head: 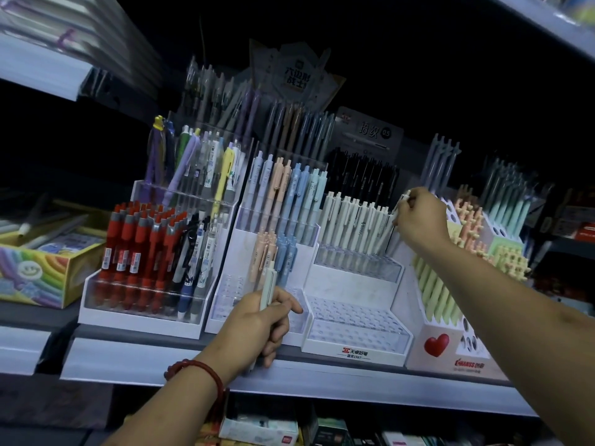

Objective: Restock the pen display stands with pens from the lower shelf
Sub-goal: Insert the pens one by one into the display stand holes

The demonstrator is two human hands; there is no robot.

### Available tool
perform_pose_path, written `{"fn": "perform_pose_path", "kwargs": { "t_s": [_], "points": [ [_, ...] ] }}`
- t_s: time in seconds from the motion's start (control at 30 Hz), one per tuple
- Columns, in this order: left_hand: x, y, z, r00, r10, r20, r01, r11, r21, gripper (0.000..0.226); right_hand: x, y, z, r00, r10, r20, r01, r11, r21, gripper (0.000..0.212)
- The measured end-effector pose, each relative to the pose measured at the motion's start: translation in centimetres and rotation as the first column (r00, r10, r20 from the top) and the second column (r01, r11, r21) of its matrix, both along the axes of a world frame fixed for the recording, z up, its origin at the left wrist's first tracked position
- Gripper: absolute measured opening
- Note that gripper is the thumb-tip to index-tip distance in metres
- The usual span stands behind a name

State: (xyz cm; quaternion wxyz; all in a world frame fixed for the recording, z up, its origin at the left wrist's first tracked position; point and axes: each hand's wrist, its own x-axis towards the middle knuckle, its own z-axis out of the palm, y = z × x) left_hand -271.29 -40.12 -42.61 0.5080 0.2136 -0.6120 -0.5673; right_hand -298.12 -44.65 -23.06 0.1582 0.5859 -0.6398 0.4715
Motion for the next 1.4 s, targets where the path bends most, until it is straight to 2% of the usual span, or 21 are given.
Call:
{"fn": "perform_pose_path", "kwargs": {
  "t_s": [0.1, 0.17, 0.27, 0.4, 0.6, 0.73, 0.8, 0.87, 0.93, 0.97, 1.0, 1.07, 1.1, 1.17, 1.23, 1.33, 1.4],
  "points": [
    [0.0, 0.1, 0.0, 1.000, 0.005, 0.001, -0.004, 1.000, -0.004, 0.020, 0.0, -0.4, 0.5, 0.998, -0.040, -0.054, 0.041, 0.999, 0.033, 0.018],
    [0.0, 0.1, 0.1, 1.000, 0.005, 0.002, -0.005, 1.000, -0.007, 0.020, -0.5, -1.3, 0.3, 0.996, -0.036, -0.087, 0.047, 0.991, 0.124, 0.018],
    [0.0, 0.1, 0.0, 1.000, 0.009, 0.003, -0.009, 1.000, -0.008, 0.020, -0.8, -2.0, -0.3, 0.998, -0.024, -0.058, 0.037, 0.971, 0.236, 0.018],
    [0.0, 0.2, 0.0, 1.000, 0.009, 0.004, -0.009, 1.000, -0.013, 0.020, -0.8, -2.1, -0.5, 0.999, -0.039, 0.001, 0.037, 0.962, 0.270, 0.019],
    [0.0, 0.1, 0.0, 1.000, 0.006, -0.001, -0.006, 1.000, 0.003, 0.021, -2.1, -4.3, -0.3, 0.994, -0.109, -0.016, 0.109, 0.945, 0.310, 0.020],
    [0.0, 0.2, 0.1, 1.000, 0.018, 0.001, -0.018, 1.000, 0.000, 0.021, -0.7, -2.7, -0.7, 0.991, -0.129, -0.039, 0.134, 0.916, 0.377, 0.021],
    [0.0, 0.2, 0.1, 1.000, 0.020, 0.003, -0.020, 1.000, -0.005, 0.021, 0.4, -1.4, -1.1, 0.985, -0.168, -0.030, 0.167, 0.922, 0.350, 0.019],
    [0.0, 0.3, 0.2, 1.000, 0.022, 0.004, -0.022, 1.000, -0.008, 0.021, 2.2, 0.6, -1.7, 0.984, -0.172, -0.048, 0.178, 0.970, 0.165, 0.010],
    [0.1, 0.3, 0.2, 1.000, 0.022, -0.001, -0.022, 1.000, -0.012, 0.020, 4.7, 2.9, -2.9, 0.991, -0.054, -0.122, 0.055, 0.998, 0.009, 0.018],
    [0.1, 0.3, 0.2, 1.000, 0.022, -0.001, -0.022, 1.000, -0.013, 0.020, 6.0, 4.0, -3.5, 0.987, 0.066, -0.147, -0.062, 0.998, 0.030, 0.018],
    [0.1, 0.3, 0.2, 1.000, 0.022, 0.000, -0.022, 1.000, -0.011, 0.020, 7.5, 5.1, -4.2, 0.966, 0.224, -0.125, -0.210, 0.971, 0.116, 0.013],
    [0.0, 0.4, 0.2, 1.000, 0.017, -0.004, -0.017, 1.000, 0.016, 0.021, 10.0, 7.2, -5.8, 0.858, 0.512, 0.029, -0.485, 0.792, 0.371, 0.013],
    [-0.1, 0.5, 0.3, 1.000, 0.018, -0.006, -0.018, 0.999, 0.043, 0.021, 11.0, 7.9, -6.6, 0.803, 0.585, 0.115, -0.569, 0.692, 0.445, 0.018],
    [-0.2, 0.6, 0.5, 0.999, 0.032, -0.011, -0.031, 0.995, 0.094, 0.024, 12.6, 8.8, -7.8, 0.739, 0.642, 0.203, -0.647, 0.593, 0.480, 0.023],
    [-0.3, 0.5, 0.6, 0.999, 0.051, -0.008, -0.049, 0.993, 0.106, 0.030, 13.6, 8.6, -8.8, 0.735, 0.642, 0.217, -0.654, 0.589, 0.475, 0.017],
    [-0.3, 0.6, 0.6, 0.999, 0.044, 0.003, -0.044, 0.995, 0.088, 0.040, 13.9, 8.2, -9.6, 0.734, 0.631, 0.251, -0.665, 0.592, 0.456, 0.020],
    [-0.2, 0.6, 0.6, 0.999, 0.047, 0.021, -0.048, 0.998, 0.044, 0.021, 13.4, 8.2, -9.0, 0.713, 0.623, 0.322, -0.700, 0.607, 0.377, 0.020]
  ]
}}
